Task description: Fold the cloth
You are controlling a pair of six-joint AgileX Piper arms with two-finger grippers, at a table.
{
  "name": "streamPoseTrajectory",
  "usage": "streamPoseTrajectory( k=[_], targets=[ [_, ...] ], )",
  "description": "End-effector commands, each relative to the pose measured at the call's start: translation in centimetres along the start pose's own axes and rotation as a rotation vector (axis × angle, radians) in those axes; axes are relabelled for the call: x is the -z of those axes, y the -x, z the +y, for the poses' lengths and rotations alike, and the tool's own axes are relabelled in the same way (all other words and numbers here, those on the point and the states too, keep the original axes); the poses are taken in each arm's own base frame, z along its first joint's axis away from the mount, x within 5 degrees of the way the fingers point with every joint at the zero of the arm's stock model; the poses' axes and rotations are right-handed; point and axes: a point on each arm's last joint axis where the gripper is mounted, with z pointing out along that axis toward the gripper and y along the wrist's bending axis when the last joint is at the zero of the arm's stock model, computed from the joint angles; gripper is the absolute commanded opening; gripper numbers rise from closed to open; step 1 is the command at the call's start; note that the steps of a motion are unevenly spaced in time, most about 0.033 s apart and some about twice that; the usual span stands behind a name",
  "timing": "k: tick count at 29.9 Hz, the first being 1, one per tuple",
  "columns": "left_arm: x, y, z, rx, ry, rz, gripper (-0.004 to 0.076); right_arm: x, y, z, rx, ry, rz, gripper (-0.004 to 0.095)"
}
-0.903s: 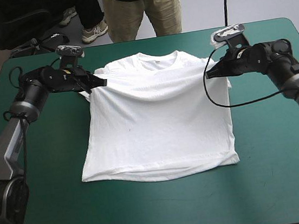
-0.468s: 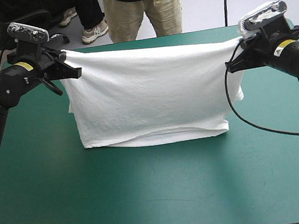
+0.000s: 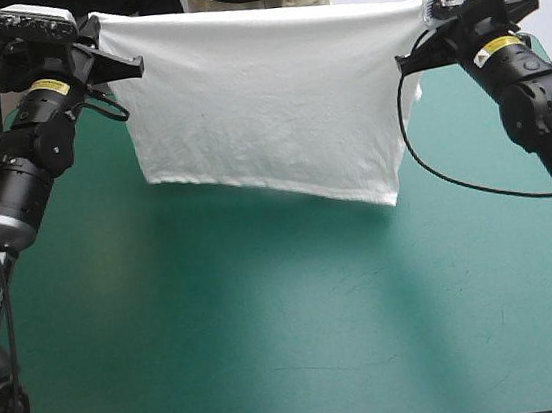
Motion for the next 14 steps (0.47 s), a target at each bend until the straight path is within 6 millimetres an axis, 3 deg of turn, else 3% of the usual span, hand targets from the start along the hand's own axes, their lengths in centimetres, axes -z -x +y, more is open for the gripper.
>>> streamPoseTrajectory(
  k=[1, 4, 7, 14],
  targets=[
    [-0.1, 2.9, 1.1, 0.004, 0.128, -0.317, -0.0017, -0.7, 2.5, -0.8, 0.067, -0.103, -0.307, -0.0013],
    [-1.1, 2.1, 1.1, 0.002, 0.157, -0.365, -0.0017, -2.7, 1.5, -0.4, 0.07, -0.127, -0.383, -0.0018],
    [-2.0, 0.7, 0.7, 0.01, 0.132, -0.295, -0.0017, -4.4, -0.5, 0.1, 0.042, -0.098, -0.302, -0.0018],
    [-2.9, -5.1, -1.4, 0.009, -0.084, 0.241, -0.0017, -6.7, -6.6, 2.0, -0.032, 0.042, 0.147, -0.0017]
  ],
)
